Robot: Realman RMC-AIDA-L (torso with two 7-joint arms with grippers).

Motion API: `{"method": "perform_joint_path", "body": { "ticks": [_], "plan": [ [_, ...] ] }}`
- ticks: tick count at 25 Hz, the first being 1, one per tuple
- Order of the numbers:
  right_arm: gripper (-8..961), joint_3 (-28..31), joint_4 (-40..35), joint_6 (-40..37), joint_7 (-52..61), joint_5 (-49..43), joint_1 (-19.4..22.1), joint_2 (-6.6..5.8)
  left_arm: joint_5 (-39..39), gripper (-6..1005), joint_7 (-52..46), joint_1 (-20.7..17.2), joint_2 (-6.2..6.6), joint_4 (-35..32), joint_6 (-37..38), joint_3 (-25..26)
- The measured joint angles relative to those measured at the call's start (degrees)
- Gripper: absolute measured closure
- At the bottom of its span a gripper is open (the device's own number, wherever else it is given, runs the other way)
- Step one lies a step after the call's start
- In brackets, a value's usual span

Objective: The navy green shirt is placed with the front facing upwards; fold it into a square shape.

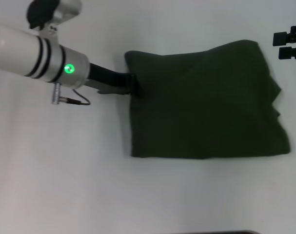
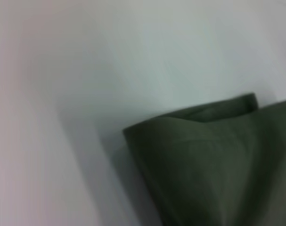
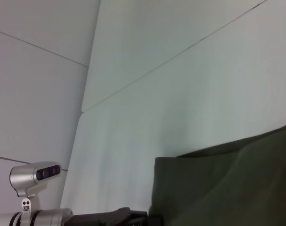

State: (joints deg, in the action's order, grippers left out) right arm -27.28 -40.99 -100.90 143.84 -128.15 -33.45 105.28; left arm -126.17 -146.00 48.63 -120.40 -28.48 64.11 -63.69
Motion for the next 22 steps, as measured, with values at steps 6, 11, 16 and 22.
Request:
{"method": "perform_joint_path", "body": {
  "ticks": [6,11,16,22],
  "plan": [
    [330,0.26,0.04,0.09,0.19,0.0,-0.11,0.0,0.07,952,-0.47,-2.06,2.99,-0.08,0.08,0.65],
    [330,0.45,0.04,0.26,0.32,0.0,-0.27,0.0,0.07,948,-1.3,-3.51,5.43,-0.12,0.36,0.66],
    [329,0.57,0.03,0.51,0.37,0.0,-0.48,0.0,0.33,944,-1.57,-4.49,6.51,-0.51,0.45,1.84],
    [327,0.57,0.03,0.61,0.38,0.01,-0.66,0.0,0.22,939,-1.02,-7.83,6.61,-5.1,1.02,7.21]
  ]
}}
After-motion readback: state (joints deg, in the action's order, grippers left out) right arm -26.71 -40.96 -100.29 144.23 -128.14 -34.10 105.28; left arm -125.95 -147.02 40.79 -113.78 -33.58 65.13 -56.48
